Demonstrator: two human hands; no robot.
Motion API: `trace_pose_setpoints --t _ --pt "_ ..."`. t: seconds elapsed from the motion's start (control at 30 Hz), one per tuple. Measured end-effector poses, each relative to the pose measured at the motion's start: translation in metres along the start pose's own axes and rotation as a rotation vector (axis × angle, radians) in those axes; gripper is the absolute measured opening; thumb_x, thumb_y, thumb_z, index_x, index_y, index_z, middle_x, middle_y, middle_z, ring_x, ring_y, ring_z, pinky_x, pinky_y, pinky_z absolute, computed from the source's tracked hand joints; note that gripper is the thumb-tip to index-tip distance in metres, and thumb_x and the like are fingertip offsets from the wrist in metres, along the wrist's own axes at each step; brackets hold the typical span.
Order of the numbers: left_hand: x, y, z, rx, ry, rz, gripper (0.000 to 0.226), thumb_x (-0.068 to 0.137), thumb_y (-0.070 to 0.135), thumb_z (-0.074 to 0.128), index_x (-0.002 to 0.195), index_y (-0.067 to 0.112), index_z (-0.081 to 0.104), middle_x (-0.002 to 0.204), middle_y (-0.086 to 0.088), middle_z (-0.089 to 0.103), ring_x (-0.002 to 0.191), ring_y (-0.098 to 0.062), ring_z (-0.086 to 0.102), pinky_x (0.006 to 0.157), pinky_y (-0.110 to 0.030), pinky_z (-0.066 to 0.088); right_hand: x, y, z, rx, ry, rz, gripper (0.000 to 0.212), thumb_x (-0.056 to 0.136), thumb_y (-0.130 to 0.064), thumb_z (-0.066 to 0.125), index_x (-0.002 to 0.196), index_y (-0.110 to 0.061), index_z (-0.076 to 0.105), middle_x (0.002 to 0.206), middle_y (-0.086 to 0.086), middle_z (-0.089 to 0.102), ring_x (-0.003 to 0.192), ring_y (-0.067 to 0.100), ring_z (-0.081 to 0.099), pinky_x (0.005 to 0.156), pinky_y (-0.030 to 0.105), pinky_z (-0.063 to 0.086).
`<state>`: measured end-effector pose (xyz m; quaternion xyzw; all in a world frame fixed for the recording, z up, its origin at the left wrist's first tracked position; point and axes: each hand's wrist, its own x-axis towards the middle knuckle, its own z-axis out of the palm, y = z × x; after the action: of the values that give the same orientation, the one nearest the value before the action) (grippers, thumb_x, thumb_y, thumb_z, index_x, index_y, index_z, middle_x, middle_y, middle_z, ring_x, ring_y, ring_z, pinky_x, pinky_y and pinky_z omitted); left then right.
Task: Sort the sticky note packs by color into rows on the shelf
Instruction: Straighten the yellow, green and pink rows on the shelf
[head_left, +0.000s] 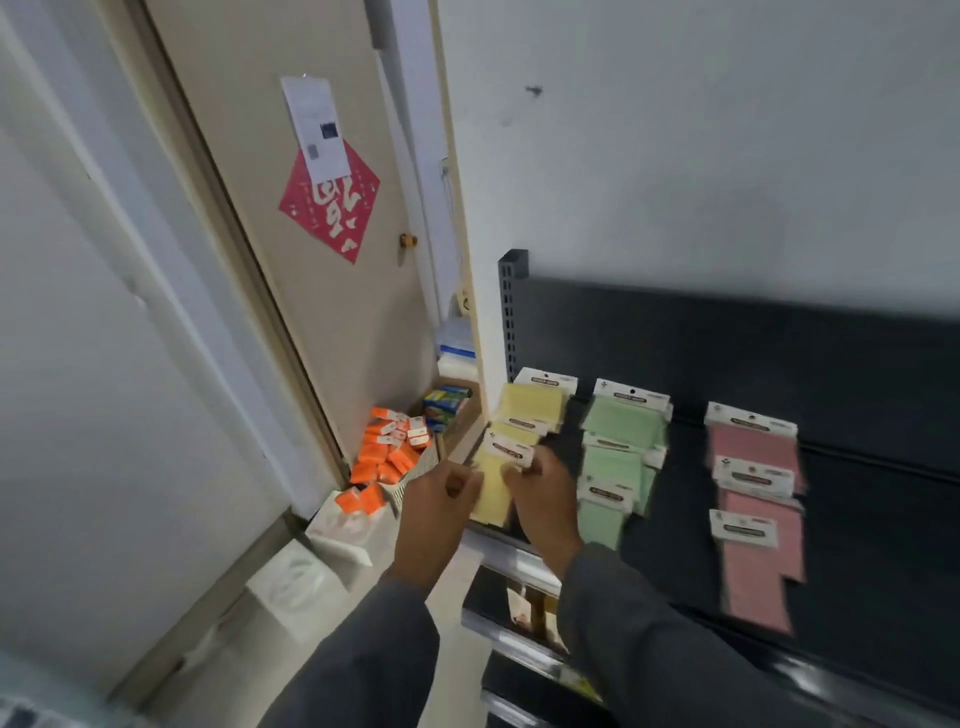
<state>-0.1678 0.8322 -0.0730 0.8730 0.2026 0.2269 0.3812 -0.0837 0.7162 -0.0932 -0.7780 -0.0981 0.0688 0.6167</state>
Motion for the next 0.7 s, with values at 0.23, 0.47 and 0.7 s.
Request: trace_pose_setpoints --t 0.23,0.47,0.7 --pt "0.034 -0.069 -0.010 0.040 -0.135 0.051 0.016 0.095 0.033 0.067 0.083 0.023 0.065 0.082 0.008 0.066 0.080 -0.007 0.062 0.075 -0.021 0.044 0.004 -0.007 0.059 -0.199 0.112 -0.026 0.032 0.085 -0.007 0.072 0.115 -0.016 0.064 0.110 0.003 0.066 0.102 0.020 0.065 0.087 0.036 0.057" --pt "0.039 -0.079 0.003 -0.039 -0.231 0.115 0.007 0.097 0.027 0.066 0.097 0.020 0.068 0.091 0.009 0.065 0.087 -0.007 0.059 0.074 -0.008 0.037 -0.008 -0.001 0.064 -0.347 0.217 -0.028 0.048 0.090 -0.004 0.067 0.135 -0.010 0.050 0.122 0.011 0.047 0.100 0.012 0.049 0.083 0.009 0.033" --pt "0.033 -0.050 0.006 -0.020 -0.070 0.248 0.011 0.101 0.029 0.057 0.104 0.024 0.066 0.103 0.009 0.059 0.095 -0.008 0.050 0.082 -0.020 0.034 -0.019 -0.006 0.035 -0.357 0.297 -0.099 0.038 0.094 -0.024 0.065 0.129 -0.019 0.052 0.120 0.001 0.048 0.108 0.015 0.051 0.095 0.030 0.047"
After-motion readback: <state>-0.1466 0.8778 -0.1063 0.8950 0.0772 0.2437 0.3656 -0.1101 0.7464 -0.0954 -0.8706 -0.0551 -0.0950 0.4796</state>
